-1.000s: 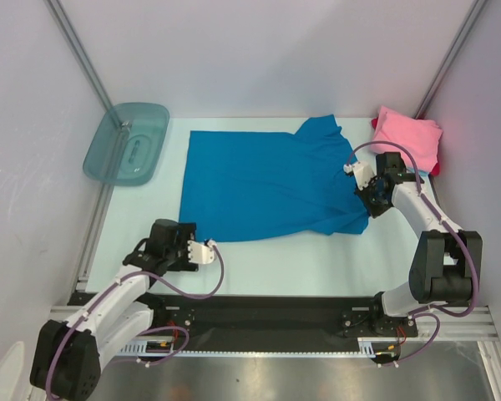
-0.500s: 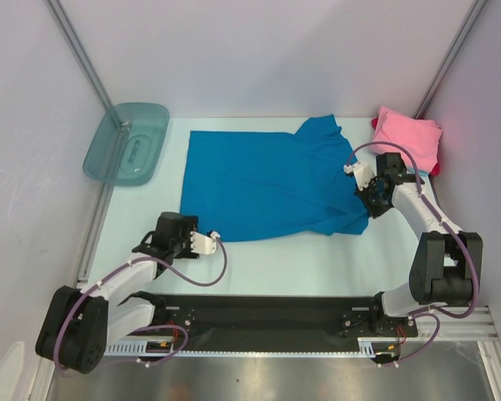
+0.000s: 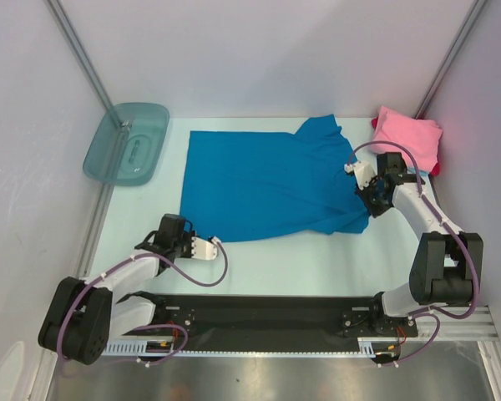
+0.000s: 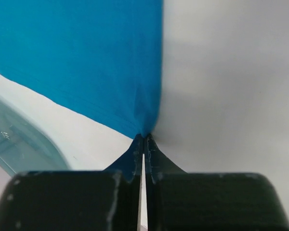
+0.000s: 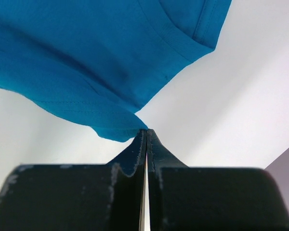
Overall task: Fold and stack the t-shirts
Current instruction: Fold the tshirt
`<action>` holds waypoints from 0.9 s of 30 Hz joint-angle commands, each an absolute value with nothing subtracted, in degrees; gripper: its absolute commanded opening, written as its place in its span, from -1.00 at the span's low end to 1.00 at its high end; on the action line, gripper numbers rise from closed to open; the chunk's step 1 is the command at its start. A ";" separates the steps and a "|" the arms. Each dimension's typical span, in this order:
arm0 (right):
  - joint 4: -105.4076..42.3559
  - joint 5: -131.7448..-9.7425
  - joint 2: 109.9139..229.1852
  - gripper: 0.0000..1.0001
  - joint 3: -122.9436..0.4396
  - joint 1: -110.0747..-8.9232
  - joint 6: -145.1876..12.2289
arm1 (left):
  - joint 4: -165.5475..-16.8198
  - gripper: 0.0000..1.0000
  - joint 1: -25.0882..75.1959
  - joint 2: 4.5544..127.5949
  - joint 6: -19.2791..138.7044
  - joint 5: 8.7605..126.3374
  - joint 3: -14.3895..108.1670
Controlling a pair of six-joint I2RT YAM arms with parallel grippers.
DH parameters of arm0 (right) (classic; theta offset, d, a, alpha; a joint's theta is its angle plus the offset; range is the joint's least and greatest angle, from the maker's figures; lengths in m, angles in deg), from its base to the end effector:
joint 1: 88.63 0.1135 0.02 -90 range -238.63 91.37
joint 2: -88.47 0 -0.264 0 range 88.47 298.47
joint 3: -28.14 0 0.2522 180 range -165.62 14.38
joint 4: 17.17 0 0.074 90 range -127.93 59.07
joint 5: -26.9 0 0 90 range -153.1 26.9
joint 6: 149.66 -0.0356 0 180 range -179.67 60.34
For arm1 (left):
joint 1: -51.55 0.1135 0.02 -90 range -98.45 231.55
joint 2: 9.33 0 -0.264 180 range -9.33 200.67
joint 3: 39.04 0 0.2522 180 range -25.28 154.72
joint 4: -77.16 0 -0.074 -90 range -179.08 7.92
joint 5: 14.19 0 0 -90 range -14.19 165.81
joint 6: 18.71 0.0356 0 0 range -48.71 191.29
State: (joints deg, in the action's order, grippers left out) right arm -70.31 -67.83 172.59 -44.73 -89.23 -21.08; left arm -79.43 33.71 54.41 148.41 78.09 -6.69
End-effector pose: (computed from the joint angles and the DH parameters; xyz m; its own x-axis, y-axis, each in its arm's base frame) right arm 0.2876 -0.0001 0.2282 -0.6892 -0.6143 -0.3843 -0.5820 0.7852 -0.2114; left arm 0.1733 -0.0543 0.1294 0.1037 0.9899 -0.0968 0.8217 -0.0305 0.5692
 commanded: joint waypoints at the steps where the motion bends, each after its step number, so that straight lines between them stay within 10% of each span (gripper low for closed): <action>1: -68.46 -66.18 171.44 -1.00 -45.30 -89.50 -20.82 | -73.34 -0.99 34.06 55.88 146.88 74.58 -7.18; 27: -53.52 -49.83 163.88 -1.00 -37.74 -83.36 -17.65 | -96.28 -0.99 36.26 51.31 135.28 83.45 -6.74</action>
State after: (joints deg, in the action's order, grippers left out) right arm -57.21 -52.99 166.73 -37.36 -84.24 -18.43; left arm -91.41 35.63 52.01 138.29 82.09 -6.63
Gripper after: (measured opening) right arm 0.009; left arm 0.008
